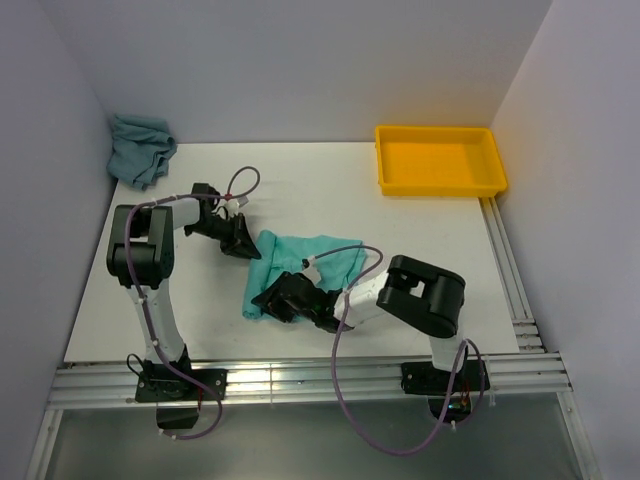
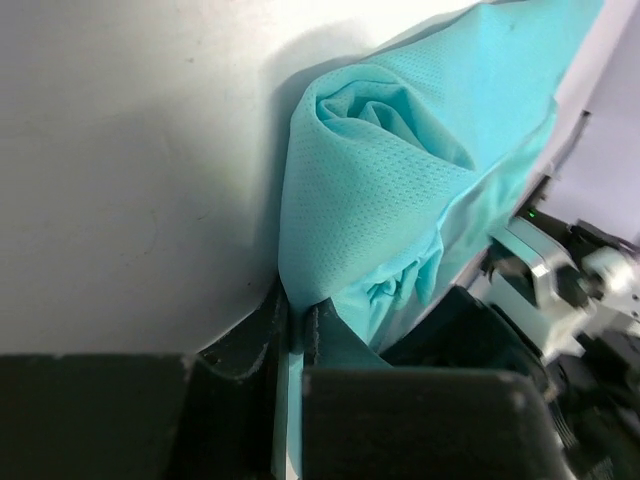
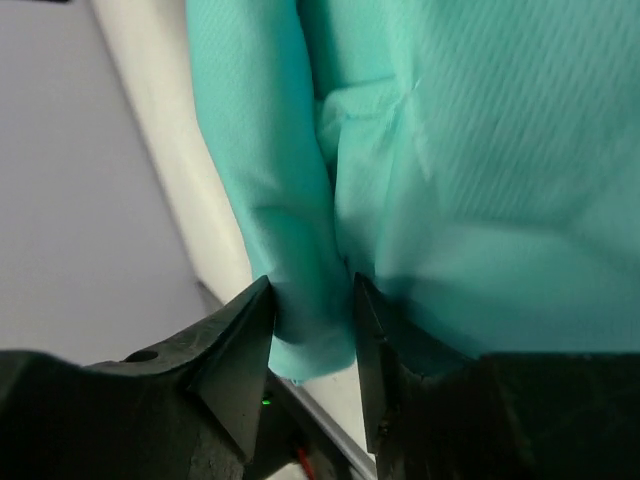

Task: Roll the t-shirts
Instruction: Roll the tshirt

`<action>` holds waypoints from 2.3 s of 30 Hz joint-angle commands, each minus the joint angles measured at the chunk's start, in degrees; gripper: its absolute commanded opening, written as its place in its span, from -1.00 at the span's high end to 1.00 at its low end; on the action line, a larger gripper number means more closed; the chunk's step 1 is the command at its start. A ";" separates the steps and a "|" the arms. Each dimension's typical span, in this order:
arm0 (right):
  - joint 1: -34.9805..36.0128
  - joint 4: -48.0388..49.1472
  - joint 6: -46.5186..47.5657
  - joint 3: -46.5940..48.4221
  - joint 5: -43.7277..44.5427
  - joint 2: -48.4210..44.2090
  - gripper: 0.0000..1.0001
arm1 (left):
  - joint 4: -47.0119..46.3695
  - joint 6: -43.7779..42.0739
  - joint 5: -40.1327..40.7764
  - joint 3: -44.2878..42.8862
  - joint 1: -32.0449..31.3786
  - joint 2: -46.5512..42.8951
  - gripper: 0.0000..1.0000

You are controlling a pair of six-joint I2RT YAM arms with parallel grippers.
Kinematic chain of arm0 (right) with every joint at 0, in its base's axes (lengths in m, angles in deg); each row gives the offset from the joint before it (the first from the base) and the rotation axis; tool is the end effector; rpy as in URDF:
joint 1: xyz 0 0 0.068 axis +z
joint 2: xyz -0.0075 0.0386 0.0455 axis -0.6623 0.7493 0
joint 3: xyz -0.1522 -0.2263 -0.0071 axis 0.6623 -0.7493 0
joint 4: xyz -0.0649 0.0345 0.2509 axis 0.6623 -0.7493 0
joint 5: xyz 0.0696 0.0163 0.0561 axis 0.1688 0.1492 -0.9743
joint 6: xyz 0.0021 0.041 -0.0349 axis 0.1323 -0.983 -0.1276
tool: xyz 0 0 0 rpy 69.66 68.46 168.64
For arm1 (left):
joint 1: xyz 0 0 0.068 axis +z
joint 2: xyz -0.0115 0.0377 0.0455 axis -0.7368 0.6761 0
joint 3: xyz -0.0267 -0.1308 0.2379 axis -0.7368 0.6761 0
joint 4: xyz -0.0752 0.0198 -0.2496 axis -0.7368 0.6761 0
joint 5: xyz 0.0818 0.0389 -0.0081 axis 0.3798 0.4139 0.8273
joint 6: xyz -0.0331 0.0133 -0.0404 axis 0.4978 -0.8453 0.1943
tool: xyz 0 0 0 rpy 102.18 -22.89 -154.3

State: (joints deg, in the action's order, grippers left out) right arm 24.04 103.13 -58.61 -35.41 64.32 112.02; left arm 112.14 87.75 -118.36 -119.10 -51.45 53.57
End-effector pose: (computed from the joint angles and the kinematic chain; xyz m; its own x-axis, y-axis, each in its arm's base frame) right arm 0.1551 0.3275 0.1066 -0.8460 0.5265 -0.0840 0.2109 0.4752 0.8542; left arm 0.3685 -0.0524 0.1142 -0.9975 -0.0100 -0.0701 0.0465 0.6548 -0.7544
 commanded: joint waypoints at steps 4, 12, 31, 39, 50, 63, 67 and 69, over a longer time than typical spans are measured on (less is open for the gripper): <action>3.21 -28.31 10.34 7.31 7.16 -4.39 0.30 | -6.16 0.66 16.78 0.44 -0.23 -1.43 0.99; 4.44 -35.17 13.07 10.75 8.75 -4.30 0.76 | -4.05 0.57 21.96 0.01 -0.23 -3.01 0.99; 6.47 -78.60 26.33 54.66 29.49 6.84 0.06 | -0.27 0.05 26.19 -2.81 -0.23 -3.54 0.99; 3.48 -78.69 31.96 66.82 30.03 20.11 0.07 | 0.87 -0.57 25.75 -3.24 -0.23 -3.45 0.96; 4.35 -80.45 32.14 70.26 31.96 20.93 0.04 | 1.93 -1.01 25.48 -3.95 -0.23 -3.63 0.95; 5.68 -81.24 31.79 74.04 30.56 25.76 -0.03 | 2.63 -1.53 25.66 -5.00 -0.23 -2.75 0.92; 6.11 -80.45 31.35 72.28 29.77 25.67 -0.04 | 2.72 -1.36 25.66 -5.09 -0.23 -2.75 0.91; 6.11 -80.45 31.09 72.36 28.98 26.37 -0.05 | 2.72 -1.27 25.83 -5.27 -0.23 -2.66 0.91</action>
State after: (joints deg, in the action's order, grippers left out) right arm 29.75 22.87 -26.50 37.06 92.97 137.18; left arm 115.20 88.84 -98.95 -123.54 -52.32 49.55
